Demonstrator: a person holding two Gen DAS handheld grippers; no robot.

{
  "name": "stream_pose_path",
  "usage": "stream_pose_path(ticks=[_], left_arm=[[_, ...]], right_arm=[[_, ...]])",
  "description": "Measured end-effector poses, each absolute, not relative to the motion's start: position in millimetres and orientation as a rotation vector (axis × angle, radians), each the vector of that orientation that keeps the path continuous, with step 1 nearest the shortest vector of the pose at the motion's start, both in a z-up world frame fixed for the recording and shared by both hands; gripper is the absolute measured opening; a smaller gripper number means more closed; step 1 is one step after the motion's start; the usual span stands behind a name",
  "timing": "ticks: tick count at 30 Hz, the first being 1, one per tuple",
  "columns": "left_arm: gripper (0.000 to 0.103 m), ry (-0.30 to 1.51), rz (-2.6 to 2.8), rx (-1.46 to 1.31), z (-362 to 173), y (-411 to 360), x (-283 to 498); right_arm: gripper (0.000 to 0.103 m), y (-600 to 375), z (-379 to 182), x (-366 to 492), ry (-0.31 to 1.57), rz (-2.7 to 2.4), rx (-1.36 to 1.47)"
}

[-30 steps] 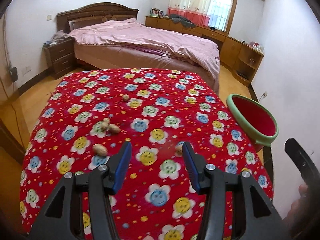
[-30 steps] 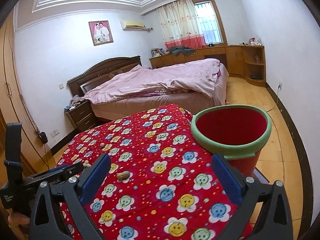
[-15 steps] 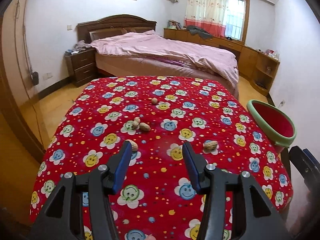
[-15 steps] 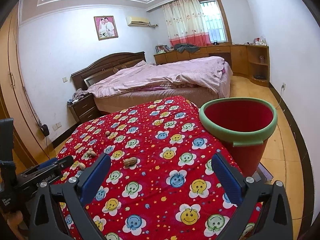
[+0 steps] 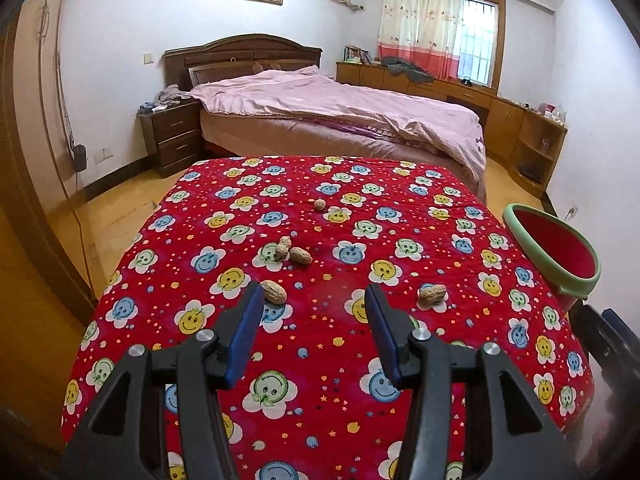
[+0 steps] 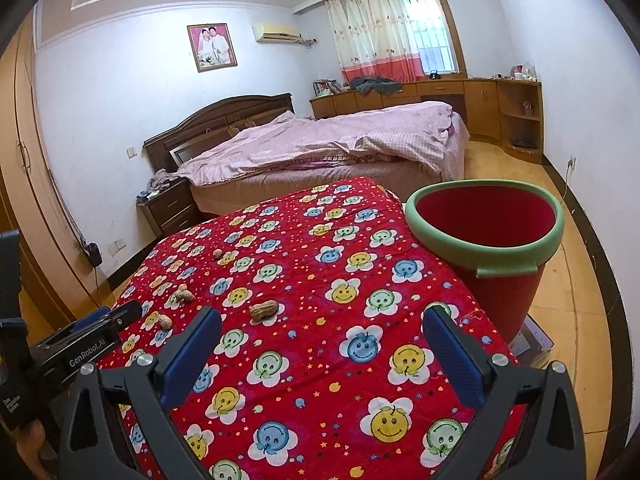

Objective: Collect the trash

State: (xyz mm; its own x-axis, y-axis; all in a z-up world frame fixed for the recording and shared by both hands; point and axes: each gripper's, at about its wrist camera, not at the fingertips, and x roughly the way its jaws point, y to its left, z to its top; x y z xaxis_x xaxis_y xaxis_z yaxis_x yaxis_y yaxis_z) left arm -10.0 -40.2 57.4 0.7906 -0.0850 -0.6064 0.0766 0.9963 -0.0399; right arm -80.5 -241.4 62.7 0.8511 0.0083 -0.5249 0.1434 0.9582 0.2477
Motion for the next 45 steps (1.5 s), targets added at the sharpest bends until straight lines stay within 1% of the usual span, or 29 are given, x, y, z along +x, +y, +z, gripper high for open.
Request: stream_pose_path(ticks=[45], left_arm=[[0.053, 0.641, -0.055, -0.015, 59.1, -35.1, -8.9]], right_arm=[[0.103, -241.1, 62.2, -81.0, 0.555, -0.069, 0.291]])
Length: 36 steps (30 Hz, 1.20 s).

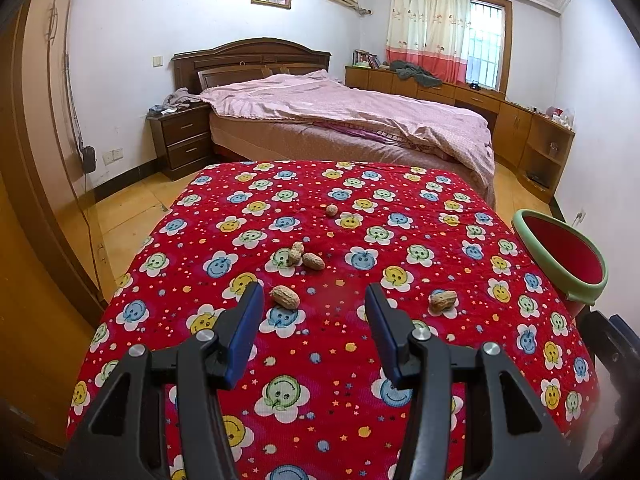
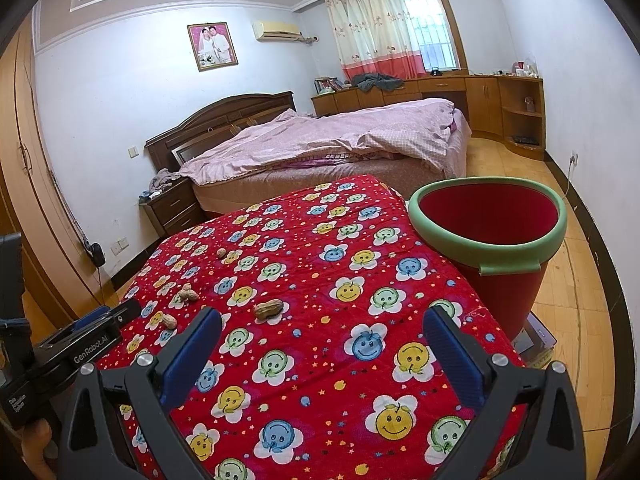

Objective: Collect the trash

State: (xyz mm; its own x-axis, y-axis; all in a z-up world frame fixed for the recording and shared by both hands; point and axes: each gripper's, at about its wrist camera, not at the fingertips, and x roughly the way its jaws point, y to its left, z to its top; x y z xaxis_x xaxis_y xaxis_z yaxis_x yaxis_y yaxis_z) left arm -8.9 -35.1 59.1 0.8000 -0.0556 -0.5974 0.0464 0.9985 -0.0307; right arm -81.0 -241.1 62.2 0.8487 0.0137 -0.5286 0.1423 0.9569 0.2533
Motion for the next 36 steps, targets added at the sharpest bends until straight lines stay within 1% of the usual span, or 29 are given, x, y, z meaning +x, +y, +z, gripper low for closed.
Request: stream_pose_path(ticks=[36], left_arm=[[0.053, 0.633, -0.052, -0.019, 60.1, -31.5, -10.3]], right_arm=[[0.102, -239.7, 62.4, -82.0, 0.551, -0.069, 0.293]])
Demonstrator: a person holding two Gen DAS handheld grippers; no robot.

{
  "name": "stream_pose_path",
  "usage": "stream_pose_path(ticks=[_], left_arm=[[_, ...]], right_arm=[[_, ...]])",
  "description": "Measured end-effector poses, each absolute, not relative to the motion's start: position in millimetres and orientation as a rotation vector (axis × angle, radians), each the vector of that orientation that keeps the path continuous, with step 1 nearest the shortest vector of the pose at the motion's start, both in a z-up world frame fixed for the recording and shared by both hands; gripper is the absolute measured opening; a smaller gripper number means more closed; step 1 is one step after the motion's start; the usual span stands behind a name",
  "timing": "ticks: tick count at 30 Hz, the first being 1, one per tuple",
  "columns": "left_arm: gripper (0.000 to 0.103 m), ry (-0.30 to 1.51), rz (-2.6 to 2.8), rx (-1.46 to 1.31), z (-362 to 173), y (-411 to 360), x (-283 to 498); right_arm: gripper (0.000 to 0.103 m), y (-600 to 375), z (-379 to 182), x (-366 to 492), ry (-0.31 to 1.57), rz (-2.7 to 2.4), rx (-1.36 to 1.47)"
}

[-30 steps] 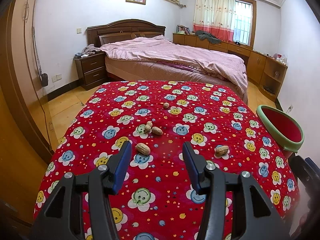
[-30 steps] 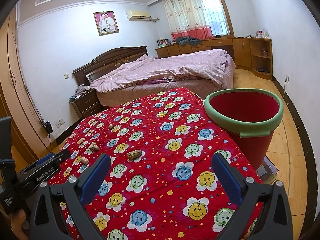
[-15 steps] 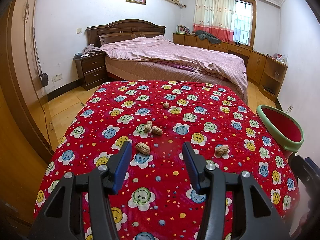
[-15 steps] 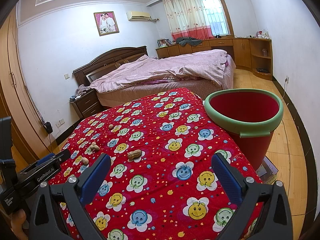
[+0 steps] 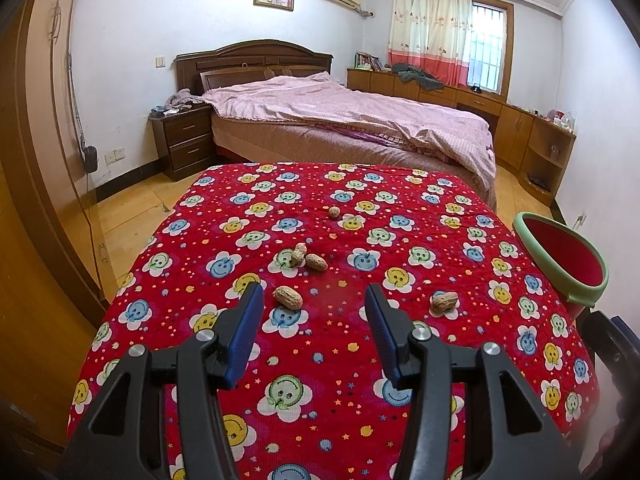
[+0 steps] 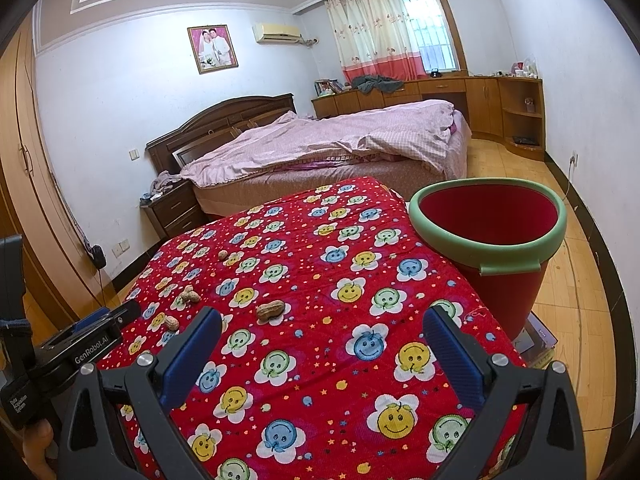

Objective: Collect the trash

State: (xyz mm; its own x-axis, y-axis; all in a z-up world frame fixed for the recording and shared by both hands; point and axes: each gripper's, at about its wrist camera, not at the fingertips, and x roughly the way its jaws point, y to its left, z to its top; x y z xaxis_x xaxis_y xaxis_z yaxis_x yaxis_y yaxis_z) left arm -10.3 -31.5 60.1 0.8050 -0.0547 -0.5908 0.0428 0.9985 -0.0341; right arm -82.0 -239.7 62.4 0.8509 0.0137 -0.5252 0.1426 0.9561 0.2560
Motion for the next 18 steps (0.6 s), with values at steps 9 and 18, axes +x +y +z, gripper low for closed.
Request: stream_pose_path(ticks=[9, 18], left_arm=[[0.053, 0.633, -0.052, -0.020, 59.8, -31.0, -10.3], [0.053, 0.639, -0.057, -0.024, 60.3, -30.4, -10.4]], right_arm=[[0.103, -239.9, 62.5, -82.4, 0.553, -0.068, 0.293], [0.103, -239.5, 62.2, -82.5, 0.553, -0.068, 0.293]])
